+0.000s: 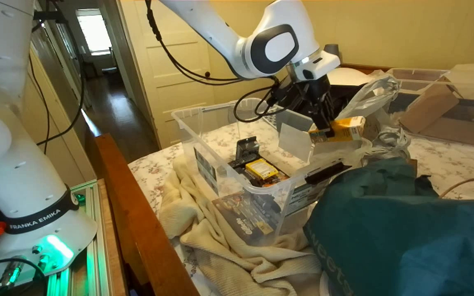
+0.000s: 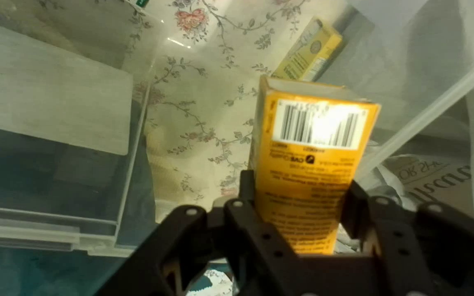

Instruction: Remove one box from the storage container

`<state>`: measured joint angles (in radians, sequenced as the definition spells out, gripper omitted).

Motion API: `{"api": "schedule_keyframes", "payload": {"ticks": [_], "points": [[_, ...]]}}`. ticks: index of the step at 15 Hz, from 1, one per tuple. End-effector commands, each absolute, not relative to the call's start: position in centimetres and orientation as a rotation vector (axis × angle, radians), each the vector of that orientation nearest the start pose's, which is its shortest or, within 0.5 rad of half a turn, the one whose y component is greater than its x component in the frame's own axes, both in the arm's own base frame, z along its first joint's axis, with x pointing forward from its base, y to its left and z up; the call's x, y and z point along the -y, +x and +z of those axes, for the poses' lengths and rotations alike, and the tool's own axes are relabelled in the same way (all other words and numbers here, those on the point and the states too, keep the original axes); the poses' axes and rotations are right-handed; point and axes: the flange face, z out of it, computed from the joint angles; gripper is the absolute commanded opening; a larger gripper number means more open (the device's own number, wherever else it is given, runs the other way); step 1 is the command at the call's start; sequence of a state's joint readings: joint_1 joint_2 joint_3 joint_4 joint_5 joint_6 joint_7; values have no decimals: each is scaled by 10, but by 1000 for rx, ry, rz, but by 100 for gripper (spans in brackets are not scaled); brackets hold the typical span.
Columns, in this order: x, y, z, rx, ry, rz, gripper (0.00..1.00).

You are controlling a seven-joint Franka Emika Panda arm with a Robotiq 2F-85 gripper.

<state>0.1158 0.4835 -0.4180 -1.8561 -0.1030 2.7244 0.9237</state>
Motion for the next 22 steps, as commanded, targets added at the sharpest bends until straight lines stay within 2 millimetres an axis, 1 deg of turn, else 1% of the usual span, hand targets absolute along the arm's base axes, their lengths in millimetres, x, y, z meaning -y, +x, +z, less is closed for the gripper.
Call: {"api": "schedule_keyframes", "payload": {"ticks": [1, 6, 10, 14, 18, 22], "points": [[166, 651, 345, -1568, -2676, -835, 23], [166, 661, 363, -1530, -2616, -883, 23], [169, 674, 369, -1513, -2558, -890, 23], [175, 685, 373, -1510, -2487, -869, 23], [187, 699, 365, -1519, -2442, -810, 23], [194, 712, 348, -1527, -2443, -725, 23]]}}
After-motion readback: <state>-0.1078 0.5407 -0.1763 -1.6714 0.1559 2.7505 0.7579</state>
